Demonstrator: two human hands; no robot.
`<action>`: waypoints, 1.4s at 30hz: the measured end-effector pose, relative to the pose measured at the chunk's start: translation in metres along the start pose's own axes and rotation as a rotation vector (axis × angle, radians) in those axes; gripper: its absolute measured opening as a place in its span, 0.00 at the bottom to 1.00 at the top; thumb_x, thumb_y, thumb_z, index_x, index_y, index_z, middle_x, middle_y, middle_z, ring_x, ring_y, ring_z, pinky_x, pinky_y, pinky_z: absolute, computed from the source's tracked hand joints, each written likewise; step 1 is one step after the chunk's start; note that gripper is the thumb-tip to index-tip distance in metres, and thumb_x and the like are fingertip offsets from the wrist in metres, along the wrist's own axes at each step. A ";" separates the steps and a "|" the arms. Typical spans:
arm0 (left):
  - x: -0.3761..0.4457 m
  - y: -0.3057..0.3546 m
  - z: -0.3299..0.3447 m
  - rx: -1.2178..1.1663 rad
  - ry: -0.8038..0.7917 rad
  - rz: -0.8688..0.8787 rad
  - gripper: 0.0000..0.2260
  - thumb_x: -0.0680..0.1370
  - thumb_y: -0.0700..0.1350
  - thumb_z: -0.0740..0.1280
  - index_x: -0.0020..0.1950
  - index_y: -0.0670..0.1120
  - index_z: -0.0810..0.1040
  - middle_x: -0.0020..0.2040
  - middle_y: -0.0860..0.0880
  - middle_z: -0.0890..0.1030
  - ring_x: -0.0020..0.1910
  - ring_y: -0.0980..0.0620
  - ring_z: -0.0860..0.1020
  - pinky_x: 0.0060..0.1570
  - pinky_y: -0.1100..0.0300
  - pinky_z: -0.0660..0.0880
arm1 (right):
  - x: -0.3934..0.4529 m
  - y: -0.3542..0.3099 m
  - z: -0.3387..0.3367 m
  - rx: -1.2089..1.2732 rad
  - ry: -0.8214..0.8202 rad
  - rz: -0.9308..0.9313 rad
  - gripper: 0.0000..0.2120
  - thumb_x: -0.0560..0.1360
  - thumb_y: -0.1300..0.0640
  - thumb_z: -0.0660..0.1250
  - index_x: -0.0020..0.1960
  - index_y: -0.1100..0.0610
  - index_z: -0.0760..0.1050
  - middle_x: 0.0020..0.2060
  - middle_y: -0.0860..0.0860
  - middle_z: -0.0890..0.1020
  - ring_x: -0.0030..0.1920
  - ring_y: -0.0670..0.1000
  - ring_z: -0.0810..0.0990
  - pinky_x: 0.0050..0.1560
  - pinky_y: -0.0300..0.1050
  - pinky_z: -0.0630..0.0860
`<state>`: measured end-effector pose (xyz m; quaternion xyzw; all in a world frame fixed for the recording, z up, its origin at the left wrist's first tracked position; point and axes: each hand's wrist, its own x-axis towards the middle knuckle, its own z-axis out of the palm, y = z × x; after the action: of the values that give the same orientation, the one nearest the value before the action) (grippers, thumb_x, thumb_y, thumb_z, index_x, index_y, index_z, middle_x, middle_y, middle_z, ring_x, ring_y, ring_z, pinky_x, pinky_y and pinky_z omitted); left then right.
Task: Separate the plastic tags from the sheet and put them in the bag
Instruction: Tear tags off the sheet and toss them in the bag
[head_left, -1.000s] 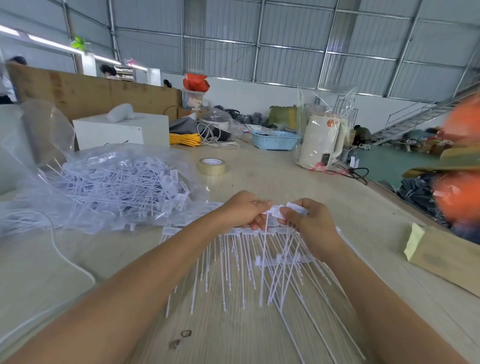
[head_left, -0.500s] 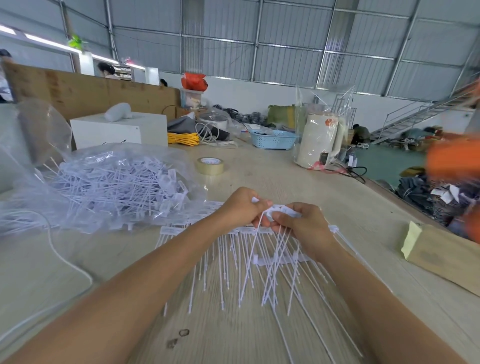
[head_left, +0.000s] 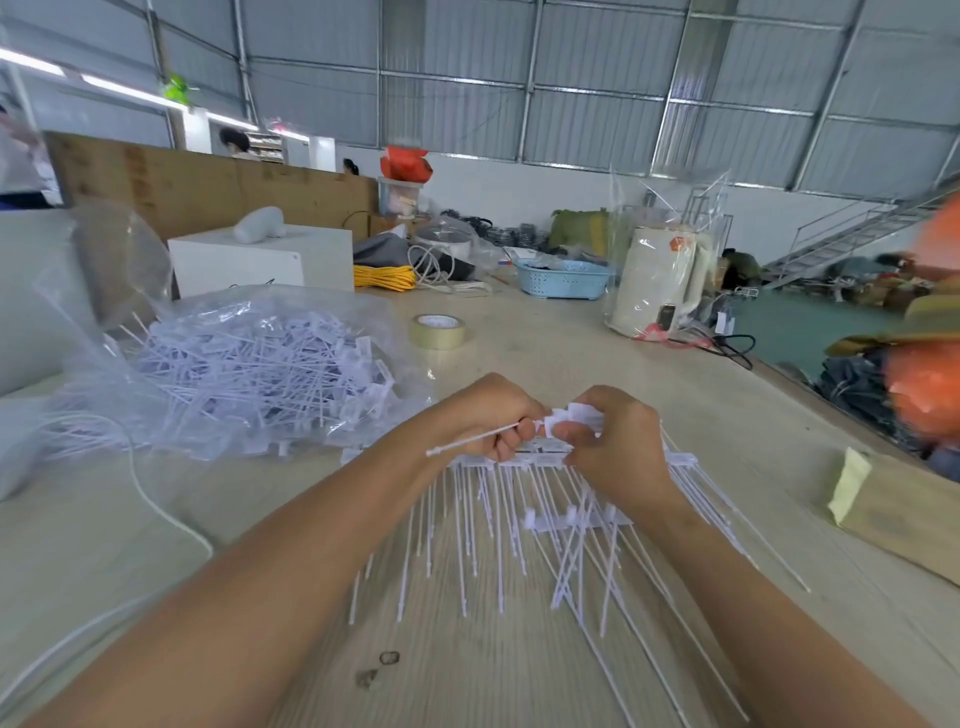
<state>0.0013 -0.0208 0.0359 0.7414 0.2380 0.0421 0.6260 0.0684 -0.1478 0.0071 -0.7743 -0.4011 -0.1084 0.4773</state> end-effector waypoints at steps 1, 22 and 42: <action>-0.002 0.002 -0.002 -0.016 -0.053 -0.044 0.15 0.80 0.38 0.58 0.33 0.45 0.65 0.17 0.52 0.65 0.15 0.58 0.58 0.20 0.71 0.55 | -0.001 -0.001 0.001 -0.046 0.002 -0.044 0.05 0.71 0.64 0.71 0.42 0.63 0.75 0.35 0.56 0.78 0.38 0.59 0.79 0.41 0.58 0.78; -0.008 0.004 0.012 0.158 -0.021 0.283 0.24 0.79 0.64 0.47 0.44 0.46 0.71 0.30 0.47 0.73 0.26 0.55 0.70 0.30 0.62 0.67 | 0.005 0.005 -0.007 0.848 -0.274 0.522 0.13 0.74 0.61 0.68 0.55 0.68 0.76 0.39 0.57 0.80 0.39 0.50 0.79 0.39 0.42 0.75; -0.014 -0.009 0.040 0.223 -0.282 0.223 0.09 0.80 0.37 0.61 0.40 0.43 0.73 0.32 0.46 0.72 0.20 0.59 0.68 0.21 0.68 0.65 | 0.003 0.007 -0.001 0.803 0.197 0.436 0.04 0.75 0.58 0.69 0.43 0.57 0.76 0.36 0.56 0.79 0.35 0.53 0.76 0.36 0.45 0.73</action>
<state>0.0005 -0.0623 0.0222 0.8263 0.0678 -0.0196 0.5588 0.0753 -0.1485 0.0046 -0.5805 -0.1921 0.0850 0.7867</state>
